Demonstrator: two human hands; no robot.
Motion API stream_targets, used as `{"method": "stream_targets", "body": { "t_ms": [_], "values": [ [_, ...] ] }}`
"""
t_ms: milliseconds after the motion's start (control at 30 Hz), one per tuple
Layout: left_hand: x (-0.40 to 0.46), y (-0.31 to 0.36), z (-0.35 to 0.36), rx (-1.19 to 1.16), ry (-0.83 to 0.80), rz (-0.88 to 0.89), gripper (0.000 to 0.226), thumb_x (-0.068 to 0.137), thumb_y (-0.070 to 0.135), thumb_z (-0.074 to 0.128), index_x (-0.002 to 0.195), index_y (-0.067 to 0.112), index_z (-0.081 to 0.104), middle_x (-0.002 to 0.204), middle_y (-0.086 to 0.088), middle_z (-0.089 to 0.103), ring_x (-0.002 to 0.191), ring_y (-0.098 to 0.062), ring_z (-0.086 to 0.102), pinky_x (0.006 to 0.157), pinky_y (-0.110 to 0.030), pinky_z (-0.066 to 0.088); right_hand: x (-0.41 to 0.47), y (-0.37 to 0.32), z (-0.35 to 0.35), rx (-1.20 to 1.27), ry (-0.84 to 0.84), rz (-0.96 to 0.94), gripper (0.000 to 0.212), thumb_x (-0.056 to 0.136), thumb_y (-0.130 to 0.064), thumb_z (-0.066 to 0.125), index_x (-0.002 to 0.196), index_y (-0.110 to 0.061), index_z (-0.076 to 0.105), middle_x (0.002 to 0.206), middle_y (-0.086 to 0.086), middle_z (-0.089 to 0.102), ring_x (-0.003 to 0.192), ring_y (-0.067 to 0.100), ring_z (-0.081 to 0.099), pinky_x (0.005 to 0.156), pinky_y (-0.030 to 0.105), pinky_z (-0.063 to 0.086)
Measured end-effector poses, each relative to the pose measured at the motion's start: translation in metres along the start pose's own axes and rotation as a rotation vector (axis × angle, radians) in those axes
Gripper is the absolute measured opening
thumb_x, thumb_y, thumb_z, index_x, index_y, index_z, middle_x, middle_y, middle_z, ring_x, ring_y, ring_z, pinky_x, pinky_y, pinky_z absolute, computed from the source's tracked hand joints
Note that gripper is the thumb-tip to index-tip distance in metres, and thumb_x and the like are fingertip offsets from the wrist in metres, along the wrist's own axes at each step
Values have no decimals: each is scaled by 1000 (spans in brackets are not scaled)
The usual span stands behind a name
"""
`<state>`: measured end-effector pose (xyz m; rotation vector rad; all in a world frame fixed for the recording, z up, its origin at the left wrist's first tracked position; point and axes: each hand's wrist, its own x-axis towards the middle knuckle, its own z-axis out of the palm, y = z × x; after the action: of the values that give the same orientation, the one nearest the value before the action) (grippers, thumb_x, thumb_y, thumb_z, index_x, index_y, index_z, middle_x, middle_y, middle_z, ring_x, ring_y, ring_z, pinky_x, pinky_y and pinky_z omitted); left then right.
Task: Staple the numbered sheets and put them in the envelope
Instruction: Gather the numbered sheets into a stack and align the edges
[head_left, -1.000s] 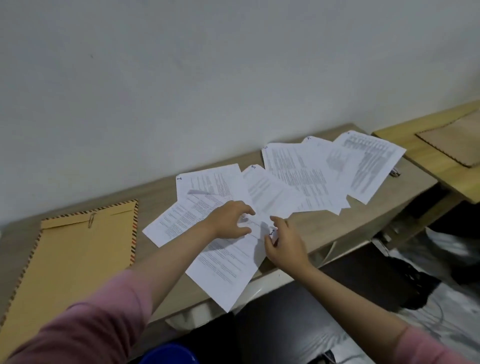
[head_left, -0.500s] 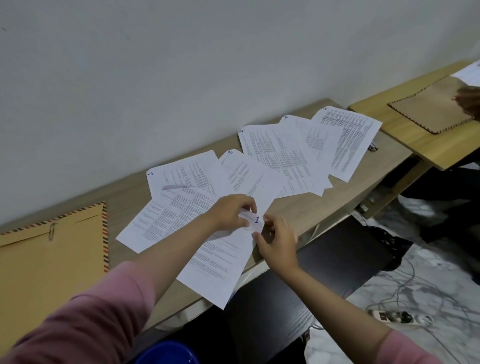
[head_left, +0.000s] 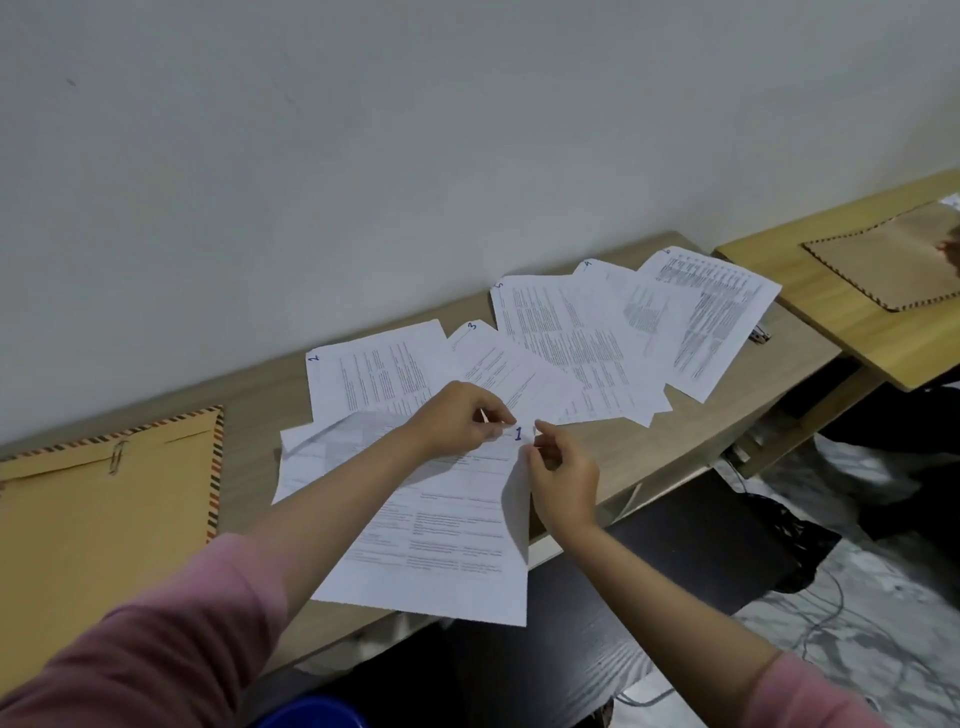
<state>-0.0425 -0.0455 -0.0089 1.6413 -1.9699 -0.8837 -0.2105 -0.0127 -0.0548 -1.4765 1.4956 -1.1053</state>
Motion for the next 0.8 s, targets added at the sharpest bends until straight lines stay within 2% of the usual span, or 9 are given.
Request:
{"method": "stream_targets", "body": {
  "t_ms": [100,200,300,400,467,533,633,700,800],
  "values": [
    [1,5,-5,-5,62,-23,16,83,16,71,99,18,75,93,4,74,77,-8,64,77,-31,55,18,-4,0,41,-52,-28,30,86,-6,62,116,-11,62,95,1,63,83,1,59,72,7,47],
    [-4,8,-10,40,184,-80,18,85,15,68,102,17,74,94,3,72,82,-9,63,82,-32,54,38,-11,5,36,-125,-90,28,86,-8,63,114,-12,64,95,3,62,82,3,58,75,15,46],
    [-16,4,-20,91,345,-161,21,88,14,63,107,16,72,107,1,72,98,-13,65,88,-28,51,59,-25,21,38,-253,-146,29,85,-11,65,114,-11,65,98,1,62,81,5,59,74,10,44],
    [-38,-7,-34,92,535,-295,22,90,13,61,110,14,71,111,0,71,102,-16,63,87,-25,47,80,-43,50,12,-424,-233,30,86,-15,65,115,-11,64,103,1,62,84,7,61,74,7,44],
    [-56,-20,-43,39,658,-432,23,91,15,60,112,15,70,113,0,70,102,-15,63,87,-24,46,94,-54,76,-33,-521,-310,30,85,-15,65,115,-10,65,106,6,63,83,9,61,77,14,47],
    [-76,-39,-50,-26,757,-574,23,91,21,61,112,22,70,111,3,70,100,-12,63,89,-29,50,107,-64,105,-111,-632,-395,31,85,-15,63,116,-9,64,108,11,63,86,16,63,82,23,48],
    [-99,-62,-56,-99,877,-755,23,88,28,62,109,29,70,97,12,68,94,-10,63,91,-35,52,128,-74,152,-332,-810,-547,39,86,-20,61,124,-12,58,118,13,60,107,28,58,91,34,46],
    [-107,-70,-56,-147,951,-789,22,88,21,62,108,22,71,86,17,64,91,-11,62,88,-29,49,140,-78,180,-487,-864,-629,44,86,-25,59,128,-17,53,126,11,57,116,30,52,94,41,45],
    [-108,-80,-55,-176,1029,-806,19,87,12,63,105,13,71,83,14,63,90,-15,63,78,-21,45,154,-80,209,-622,-875,-717,50,82,-29,59,131,-23,48,127,8,56,117,31,52,94,42,43]
  ]
}}
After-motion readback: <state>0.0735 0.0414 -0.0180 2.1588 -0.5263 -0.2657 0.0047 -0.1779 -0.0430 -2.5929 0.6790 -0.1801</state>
